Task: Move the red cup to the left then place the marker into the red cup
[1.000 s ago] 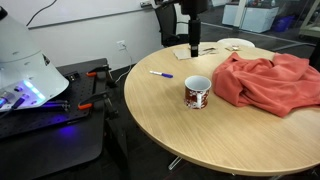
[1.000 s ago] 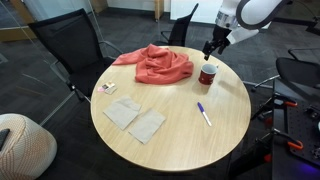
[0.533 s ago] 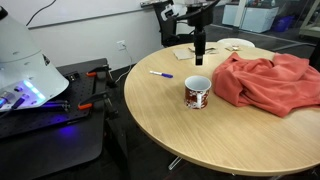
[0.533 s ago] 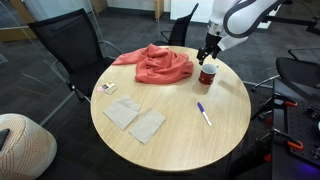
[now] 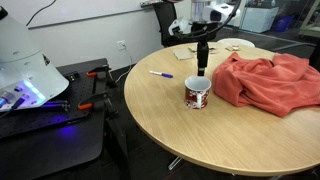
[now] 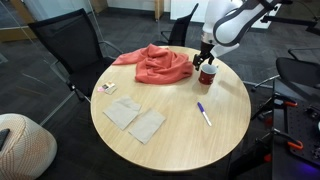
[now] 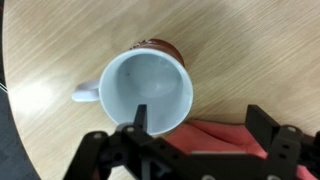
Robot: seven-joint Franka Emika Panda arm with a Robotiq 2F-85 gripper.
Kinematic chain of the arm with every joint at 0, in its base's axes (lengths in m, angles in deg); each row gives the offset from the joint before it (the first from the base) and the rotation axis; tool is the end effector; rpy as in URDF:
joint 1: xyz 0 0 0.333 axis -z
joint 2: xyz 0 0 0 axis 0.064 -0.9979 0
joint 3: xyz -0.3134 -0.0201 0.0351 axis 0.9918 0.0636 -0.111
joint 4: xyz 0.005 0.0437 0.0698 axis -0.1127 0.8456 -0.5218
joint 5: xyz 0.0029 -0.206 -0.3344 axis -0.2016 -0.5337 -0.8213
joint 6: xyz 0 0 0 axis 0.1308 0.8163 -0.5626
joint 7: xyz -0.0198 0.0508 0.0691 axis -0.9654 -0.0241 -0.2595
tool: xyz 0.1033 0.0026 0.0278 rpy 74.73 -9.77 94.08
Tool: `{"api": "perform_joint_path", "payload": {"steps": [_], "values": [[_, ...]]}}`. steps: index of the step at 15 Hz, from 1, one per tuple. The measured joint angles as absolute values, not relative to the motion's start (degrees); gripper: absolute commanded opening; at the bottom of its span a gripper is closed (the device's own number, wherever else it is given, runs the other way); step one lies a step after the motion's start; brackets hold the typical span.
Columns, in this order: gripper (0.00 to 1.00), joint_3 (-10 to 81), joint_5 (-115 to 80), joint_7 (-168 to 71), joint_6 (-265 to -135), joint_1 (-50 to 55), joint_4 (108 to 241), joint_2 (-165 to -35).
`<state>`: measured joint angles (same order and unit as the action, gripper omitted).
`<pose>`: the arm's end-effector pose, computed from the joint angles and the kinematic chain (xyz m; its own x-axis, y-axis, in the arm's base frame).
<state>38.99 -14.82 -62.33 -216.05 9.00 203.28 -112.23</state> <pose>0.5629 -0.1269 0.1758 0.8716 -0.4889 0.0370 -0.4902 -0.8697 0.0571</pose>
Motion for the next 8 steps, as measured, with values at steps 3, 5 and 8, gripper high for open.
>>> {"api": "perform_joint_path", "payload": {"steps": [3, 5, 8], "values": [[1.00, 38.99, -13.93, -62.24, -216.05, 9.01, 202.02, -114.31], [1.00, 38.98, -13.17, -62.06, -216.05, 9.01, 201.29, -115.46], [1.00, 38.98, -12.43, -61.49, -216.05, 9.02, 200.29, -117.03]]}}
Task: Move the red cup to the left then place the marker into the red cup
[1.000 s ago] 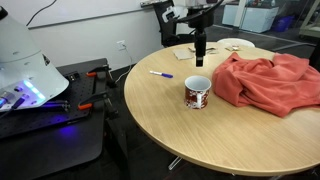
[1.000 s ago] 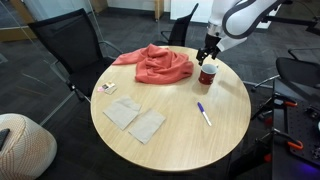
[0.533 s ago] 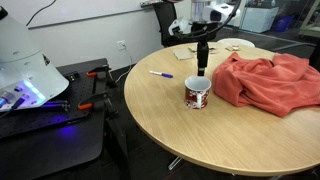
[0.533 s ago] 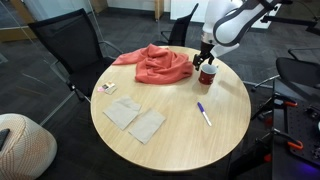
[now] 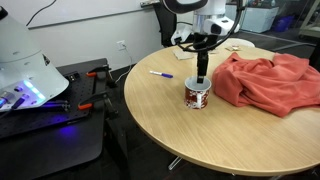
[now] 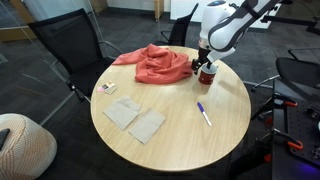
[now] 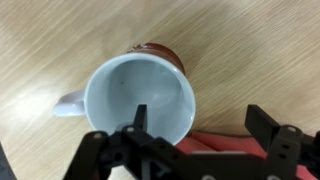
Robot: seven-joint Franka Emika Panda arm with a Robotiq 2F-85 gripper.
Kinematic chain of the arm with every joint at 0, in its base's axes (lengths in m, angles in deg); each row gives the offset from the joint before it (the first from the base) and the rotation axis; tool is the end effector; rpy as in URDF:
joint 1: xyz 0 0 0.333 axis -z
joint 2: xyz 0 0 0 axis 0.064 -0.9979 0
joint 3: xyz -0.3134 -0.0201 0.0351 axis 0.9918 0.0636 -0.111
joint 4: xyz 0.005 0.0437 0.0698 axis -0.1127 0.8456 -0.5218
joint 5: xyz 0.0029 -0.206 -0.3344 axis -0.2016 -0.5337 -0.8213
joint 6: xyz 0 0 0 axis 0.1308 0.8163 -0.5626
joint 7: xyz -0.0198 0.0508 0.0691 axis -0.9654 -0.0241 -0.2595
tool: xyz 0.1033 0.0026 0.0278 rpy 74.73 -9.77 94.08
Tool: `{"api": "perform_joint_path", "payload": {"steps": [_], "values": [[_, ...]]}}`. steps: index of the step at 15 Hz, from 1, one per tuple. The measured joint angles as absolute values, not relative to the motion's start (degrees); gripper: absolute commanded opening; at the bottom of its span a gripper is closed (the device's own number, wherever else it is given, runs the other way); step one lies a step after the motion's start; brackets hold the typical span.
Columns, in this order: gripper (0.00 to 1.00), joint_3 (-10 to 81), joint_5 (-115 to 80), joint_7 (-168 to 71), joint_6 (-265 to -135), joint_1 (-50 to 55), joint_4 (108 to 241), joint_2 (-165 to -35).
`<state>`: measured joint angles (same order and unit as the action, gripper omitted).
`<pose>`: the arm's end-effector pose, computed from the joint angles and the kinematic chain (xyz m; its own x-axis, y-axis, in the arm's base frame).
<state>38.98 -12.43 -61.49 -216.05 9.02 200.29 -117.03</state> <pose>0.5690 -0.1297 0.1457 0.8630 -0.5052 0.0052 -0.5047 -0.8615 0.0557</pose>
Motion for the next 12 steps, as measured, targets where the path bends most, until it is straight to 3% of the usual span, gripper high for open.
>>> {"api": "perform_joint_path", "payload": {"steps": [3, 4, 6, 12], "values": [[1.00, 38.98, -12.36, -61.48, -216.05, 9.03, 199.31, -118.62], [0.75, 38.98, -12.36, -61.48, -216.05, 9.03, 198.98, -119.17], [0.66, 38.98, -12.33, -61.48, -216.05, 9.04, 198.21, -120.25], [0.19, 38.98, -12.31, -61.48, -216.04, 9.04, 196.37, -122.27]]}}
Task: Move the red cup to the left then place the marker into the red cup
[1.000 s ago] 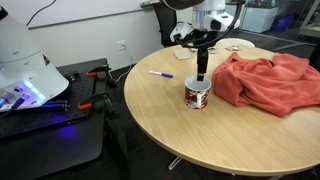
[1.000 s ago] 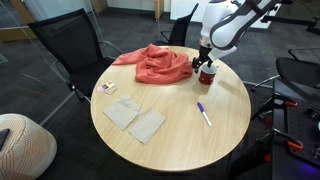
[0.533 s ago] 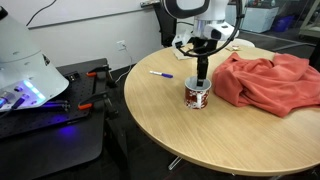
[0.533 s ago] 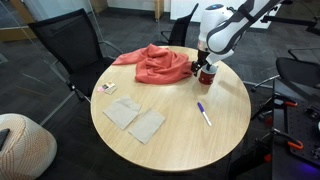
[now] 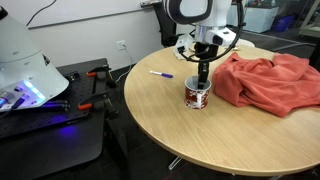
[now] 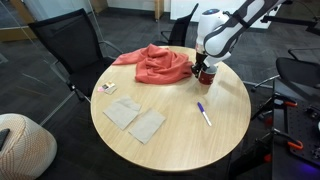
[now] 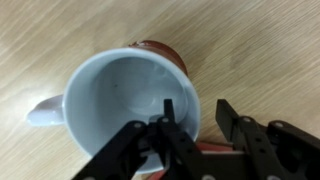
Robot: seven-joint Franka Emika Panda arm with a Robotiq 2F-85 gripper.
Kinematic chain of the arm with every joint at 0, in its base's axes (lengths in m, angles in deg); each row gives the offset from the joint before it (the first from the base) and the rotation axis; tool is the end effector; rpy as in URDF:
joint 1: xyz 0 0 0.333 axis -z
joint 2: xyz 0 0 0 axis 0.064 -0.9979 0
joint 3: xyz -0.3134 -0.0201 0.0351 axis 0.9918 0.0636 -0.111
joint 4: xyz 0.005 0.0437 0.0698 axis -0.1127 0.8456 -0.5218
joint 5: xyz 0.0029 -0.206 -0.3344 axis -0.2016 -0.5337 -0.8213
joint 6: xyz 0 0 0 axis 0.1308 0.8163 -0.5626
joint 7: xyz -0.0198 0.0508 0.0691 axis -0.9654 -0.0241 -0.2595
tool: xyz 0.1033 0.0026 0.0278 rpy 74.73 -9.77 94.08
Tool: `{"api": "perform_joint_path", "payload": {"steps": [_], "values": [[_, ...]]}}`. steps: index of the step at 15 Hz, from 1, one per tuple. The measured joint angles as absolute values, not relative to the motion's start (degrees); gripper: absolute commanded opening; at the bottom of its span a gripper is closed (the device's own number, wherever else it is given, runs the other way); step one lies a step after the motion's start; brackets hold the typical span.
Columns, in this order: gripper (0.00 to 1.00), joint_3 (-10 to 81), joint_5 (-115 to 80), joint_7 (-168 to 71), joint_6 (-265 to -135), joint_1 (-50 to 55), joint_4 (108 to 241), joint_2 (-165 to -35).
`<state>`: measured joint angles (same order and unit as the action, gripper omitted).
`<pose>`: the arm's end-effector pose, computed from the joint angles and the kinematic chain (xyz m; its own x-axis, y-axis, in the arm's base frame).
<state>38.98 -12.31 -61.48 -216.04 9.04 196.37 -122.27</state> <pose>0.5784 -0.1320 0.1153 0.8644 -0.5026 -0.0135 -0.5005 -0.8628 0.0711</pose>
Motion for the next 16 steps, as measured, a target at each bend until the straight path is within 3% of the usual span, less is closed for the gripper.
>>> {"api": "perform_joint_path", "payload": {"steps": [2, 3, 16], "values": [[0.03, 38.98, -12.31, -61.48, -216.04, 9.04, 196.13, -122.40], [0.00, 38.98, -12.31, -61.47, -216.05, 9.04, 196.06, -122.40], [0.02, 38.62, -12.86, -61.30, -216.04, 3.94, 195.86, -120.86]]}}
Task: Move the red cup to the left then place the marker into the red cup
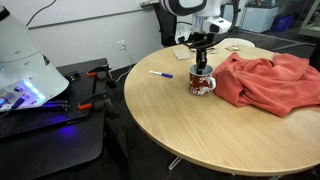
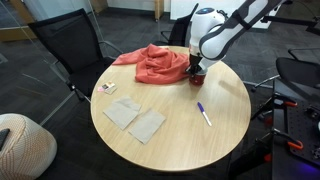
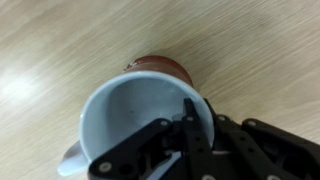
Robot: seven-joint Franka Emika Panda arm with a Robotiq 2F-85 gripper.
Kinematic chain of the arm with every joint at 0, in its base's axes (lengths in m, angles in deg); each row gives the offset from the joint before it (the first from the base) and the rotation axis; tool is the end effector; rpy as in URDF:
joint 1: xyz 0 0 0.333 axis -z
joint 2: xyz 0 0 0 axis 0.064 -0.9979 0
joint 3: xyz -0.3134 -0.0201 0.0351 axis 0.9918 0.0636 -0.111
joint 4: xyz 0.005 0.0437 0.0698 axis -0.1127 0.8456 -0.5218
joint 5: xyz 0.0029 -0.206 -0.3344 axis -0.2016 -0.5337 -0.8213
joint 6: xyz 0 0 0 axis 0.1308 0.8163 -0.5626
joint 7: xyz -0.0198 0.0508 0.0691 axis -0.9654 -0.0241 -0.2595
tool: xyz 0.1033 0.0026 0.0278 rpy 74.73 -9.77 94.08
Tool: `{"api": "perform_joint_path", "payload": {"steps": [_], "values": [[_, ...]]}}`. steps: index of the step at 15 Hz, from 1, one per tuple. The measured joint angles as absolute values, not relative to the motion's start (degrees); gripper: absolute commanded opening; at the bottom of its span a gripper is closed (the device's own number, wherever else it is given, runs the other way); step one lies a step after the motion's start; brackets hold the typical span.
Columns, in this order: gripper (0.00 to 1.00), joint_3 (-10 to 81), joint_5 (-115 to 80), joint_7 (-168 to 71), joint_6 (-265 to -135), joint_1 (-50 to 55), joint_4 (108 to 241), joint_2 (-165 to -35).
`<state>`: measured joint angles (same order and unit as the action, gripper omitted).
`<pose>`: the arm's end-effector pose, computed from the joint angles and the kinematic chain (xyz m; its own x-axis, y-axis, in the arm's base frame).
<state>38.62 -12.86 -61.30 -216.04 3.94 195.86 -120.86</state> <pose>0.5971 -0.0763 0.1326 0.9128 -0.4081 0.0163 -0.4083 -0.9109 0.0591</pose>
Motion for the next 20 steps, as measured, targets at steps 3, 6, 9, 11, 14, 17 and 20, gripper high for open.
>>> {"api": "perform_joint_path", "payload": {"steps": [3, 6, 9, 11, 14, 17, 20], "values": [[0.02, 38.47, -13.35, -61.32, -216.05, 1.03, 195.86, -119.42], [0.02, 37.94, -13.59, -61.32, -216.05, -1.65, 195.56, -118.65], [0.02, 36.92, -13.82, -61.32, -216.05, -3.52, 194.93, -118.61], [0.02, 36.23, -13.90, -61.31, -216.05, -4.22, 194.61, -118.63], [0.02, 35.42, -14.08, -61.25, -216.05, -4.60, 194.39, -118.72], [0.02, 35.17, -14.33, -60.10, -216.44, -4.60, 194.17, -119.21], [0.02, 35.09, -14.36, -57.91, -218.03, -4.59, 194.17, -120.04]]}}
